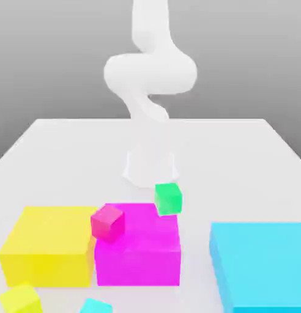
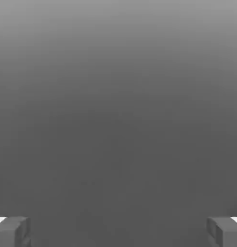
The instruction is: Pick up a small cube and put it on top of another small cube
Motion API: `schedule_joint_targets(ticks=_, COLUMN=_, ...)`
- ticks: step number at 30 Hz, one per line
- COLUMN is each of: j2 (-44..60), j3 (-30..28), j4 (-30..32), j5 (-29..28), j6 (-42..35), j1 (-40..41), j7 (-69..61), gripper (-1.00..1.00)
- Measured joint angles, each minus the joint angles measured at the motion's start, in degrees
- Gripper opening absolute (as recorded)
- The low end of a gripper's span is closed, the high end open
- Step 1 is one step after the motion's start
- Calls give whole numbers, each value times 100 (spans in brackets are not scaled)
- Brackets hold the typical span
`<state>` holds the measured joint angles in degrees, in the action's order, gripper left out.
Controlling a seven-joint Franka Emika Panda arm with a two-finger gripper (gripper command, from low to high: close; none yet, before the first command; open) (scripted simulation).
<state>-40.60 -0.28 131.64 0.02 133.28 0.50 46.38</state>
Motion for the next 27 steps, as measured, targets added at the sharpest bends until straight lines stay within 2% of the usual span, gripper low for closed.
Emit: schedule_joint_targets(ticks=27, j2=5646, j3=-355, j4=-135, j5=251, j6=1649, j1=524, j7=448, gripper=0)
